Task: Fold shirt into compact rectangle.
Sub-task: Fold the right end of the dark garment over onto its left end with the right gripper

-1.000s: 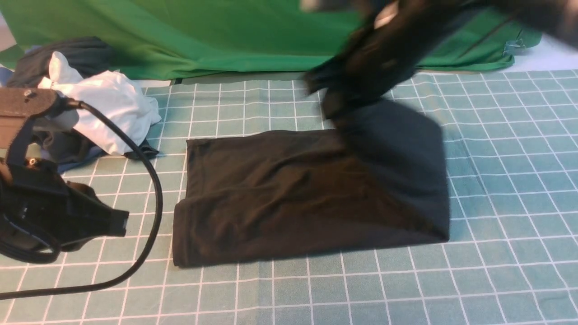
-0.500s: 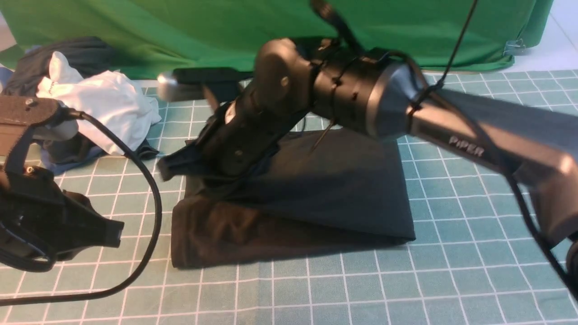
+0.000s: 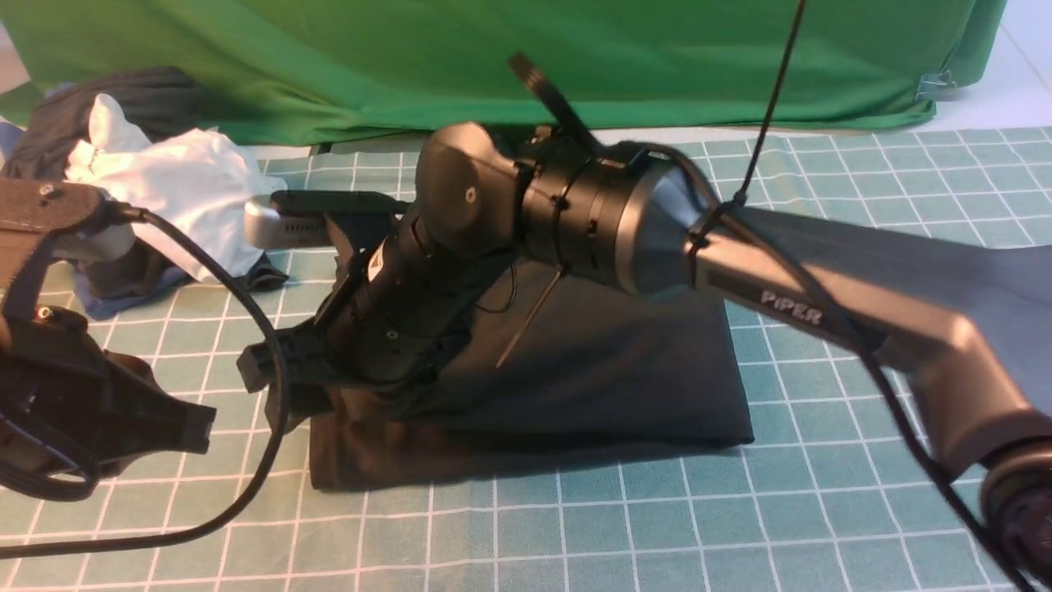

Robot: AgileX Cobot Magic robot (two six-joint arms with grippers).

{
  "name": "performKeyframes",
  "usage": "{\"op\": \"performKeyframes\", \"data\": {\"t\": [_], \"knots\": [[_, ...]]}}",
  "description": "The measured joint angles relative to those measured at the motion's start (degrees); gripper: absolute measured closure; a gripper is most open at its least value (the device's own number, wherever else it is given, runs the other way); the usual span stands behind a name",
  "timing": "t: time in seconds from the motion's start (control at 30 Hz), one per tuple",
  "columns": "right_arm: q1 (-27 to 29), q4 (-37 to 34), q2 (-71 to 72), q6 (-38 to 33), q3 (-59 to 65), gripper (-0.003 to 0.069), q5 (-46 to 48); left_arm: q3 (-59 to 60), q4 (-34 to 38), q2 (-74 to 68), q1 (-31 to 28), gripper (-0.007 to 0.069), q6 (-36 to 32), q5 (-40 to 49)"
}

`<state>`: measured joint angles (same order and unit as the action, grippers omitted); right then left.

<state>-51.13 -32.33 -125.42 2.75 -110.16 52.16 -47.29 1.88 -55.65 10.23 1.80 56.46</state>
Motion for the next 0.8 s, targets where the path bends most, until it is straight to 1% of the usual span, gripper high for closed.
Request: {"op": "performKeyframes", "data": {"t": [0.13, 0.2, 0.27, 0.33, 0.4, 0.63, 0.8], "knots": [[1.0, -0.1, 4.3, -0.7, 0.0, 0.0174, 1.8, 0.0, -3.1, 0.0, 0.0, 0.0613, 4.4, 0.0], [1.2, -0.1, 6.2, -1.3, -0.1, 0.0174, 2.0, -0.1, -3.3, 0.0, 0.0, 0.0613, 5.4, 0.0], [1.3, -0.3, 7.9, -3.7, -0.2, 0.0172, 1.7, -0.8, -3.3, 0.0, 0.0, 0.0613, 6.4, -0.6], [1.3, -0.3, 8.1, -5.8, -0.3, 0.0172, 1.3, -1.6, -3.3, 0.0, 0.0, 0.0613, 7.4, -0.7], [1.3, -0.3, 7.2, -6.4, -0.4, 0.0172, 0.6, -2.8, -3.3, 0.0, 0.0, 0.0613, 8.3, -0.8], [1.4, -0.8, 0.1, -2.7, -0.5, 0.0172, -1.9, -5.7, -2.9, 0.0, 0.0, 0.0613, 9.2, 1.5], [1.2, 3.1, -1.7, -2.7, -0.5, 0.0171, -0.4, -5.8, -2.9, 0.0, 0.0, 0.0613, 9.7, 3.9]]}}
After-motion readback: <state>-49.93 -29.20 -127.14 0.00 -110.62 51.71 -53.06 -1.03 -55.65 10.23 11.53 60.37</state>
